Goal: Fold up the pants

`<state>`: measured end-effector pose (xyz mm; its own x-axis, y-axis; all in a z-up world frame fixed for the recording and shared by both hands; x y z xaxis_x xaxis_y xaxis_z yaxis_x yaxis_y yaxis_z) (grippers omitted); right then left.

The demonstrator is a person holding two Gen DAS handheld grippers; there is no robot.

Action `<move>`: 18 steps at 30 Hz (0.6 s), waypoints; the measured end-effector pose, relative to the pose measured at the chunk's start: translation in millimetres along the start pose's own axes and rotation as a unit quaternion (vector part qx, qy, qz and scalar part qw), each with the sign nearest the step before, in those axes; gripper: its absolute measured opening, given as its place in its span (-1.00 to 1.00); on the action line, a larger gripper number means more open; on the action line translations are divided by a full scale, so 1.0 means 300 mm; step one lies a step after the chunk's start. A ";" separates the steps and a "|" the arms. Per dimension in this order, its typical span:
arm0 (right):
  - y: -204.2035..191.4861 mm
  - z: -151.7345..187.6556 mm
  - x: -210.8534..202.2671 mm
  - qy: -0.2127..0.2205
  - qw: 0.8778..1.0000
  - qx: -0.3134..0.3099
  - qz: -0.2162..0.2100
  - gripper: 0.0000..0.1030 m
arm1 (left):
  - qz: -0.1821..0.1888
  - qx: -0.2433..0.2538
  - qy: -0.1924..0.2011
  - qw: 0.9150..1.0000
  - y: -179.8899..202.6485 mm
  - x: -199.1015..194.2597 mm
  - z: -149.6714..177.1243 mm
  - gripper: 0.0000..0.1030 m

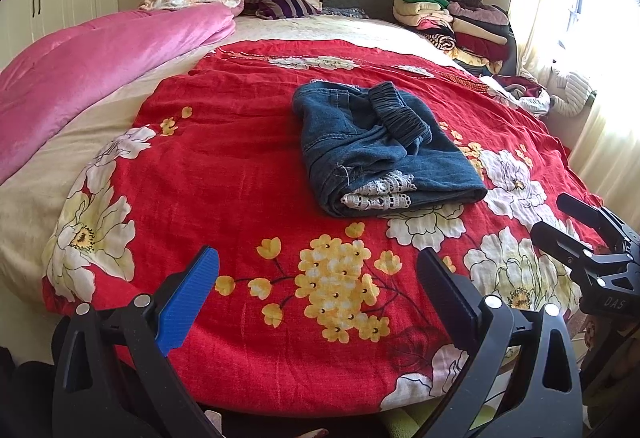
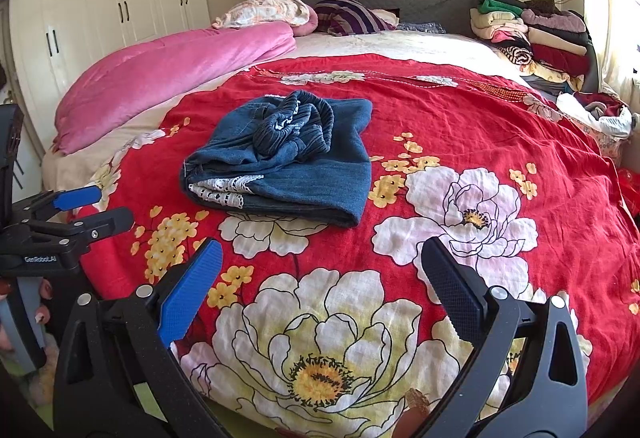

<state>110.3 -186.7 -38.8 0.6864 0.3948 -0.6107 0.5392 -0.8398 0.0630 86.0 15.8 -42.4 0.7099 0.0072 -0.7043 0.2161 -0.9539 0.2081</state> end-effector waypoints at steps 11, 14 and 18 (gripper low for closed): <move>0.004 0.002 -0.004 -0.001 1.000 0.001 -0.001 0.83 | 0.004 -0.002 0.000 1.000 0.000 -0.010 -0.003 0.91; 0.006 0.003 -0.006 -0.001 1.000 0.002 0.001 0.83 | 0.006 -0.002 0.001 1.000 0.001 -0.012 -0.004 0.91; 0.008 0.003 -0.007 -0.002 1.000 0.002 0.003 0.83 | 0.006 -0.001 0.001 1.000 0.002 -0.012 -0.003 0.91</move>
<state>109.6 -190.1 -38.1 0.6874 0.3892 -0.6132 0.5333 -0.8436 0.0624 84.3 15.5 -39.2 0.7136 -0.0035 -0.7005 0.2093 -0.9532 0.2180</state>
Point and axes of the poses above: each gripper's, at about its wrist camera, not at the fingertips, and x roughly the way its jaws point, y to its right, z to its underside, the point moved 7 cm from there along x, roughly the way its jaws point, and after that the axes turned 11 degrees about -x, right-handed, at the moved point
